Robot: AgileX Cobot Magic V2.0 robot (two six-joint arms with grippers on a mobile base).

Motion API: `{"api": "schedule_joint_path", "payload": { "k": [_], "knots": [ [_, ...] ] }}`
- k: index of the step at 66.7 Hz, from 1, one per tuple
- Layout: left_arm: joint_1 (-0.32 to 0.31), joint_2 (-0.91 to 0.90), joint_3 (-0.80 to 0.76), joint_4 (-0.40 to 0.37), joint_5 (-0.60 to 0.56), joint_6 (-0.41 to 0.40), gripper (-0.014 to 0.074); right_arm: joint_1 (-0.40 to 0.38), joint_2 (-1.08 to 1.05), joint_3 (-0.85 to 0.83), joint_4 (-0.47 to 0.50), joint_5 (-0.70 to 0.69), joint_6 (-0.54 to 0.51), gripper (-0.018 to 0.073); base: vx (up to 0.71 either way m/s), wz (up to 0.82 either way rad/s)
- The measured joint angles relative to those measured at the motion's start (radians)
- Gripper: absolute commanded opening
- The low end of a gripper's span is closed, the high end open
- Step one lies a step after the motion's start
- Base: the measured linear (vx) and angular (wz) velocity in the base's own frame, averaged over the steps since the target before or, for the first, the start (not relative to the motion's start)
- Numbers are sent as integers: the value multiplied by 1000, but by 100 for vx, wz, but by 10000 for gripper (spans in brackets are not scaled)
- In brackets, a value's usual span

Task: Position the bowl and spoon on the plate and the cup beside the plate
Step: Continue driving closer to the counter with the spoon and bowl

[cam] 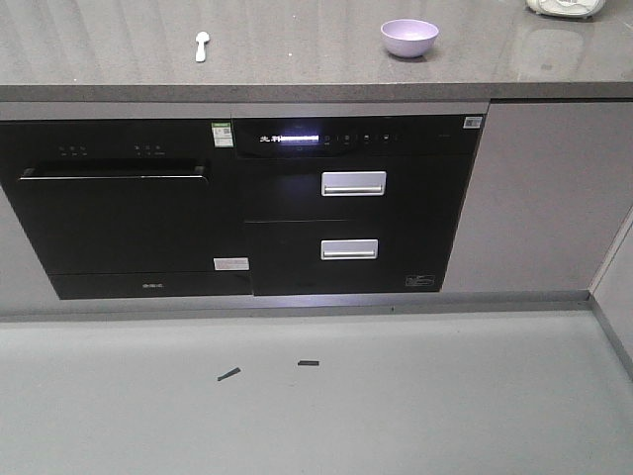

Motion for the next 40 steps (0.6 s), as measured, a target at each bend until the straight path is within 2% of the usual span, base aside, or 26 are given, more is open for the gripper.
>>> {"api": "schedule_joint_path", "payload": {
  "k": [40],
  "knots": [
    [0,0,0,0,0,0,-6,0,0,0,0,0,0,-3,10,-2]
  ]
}}
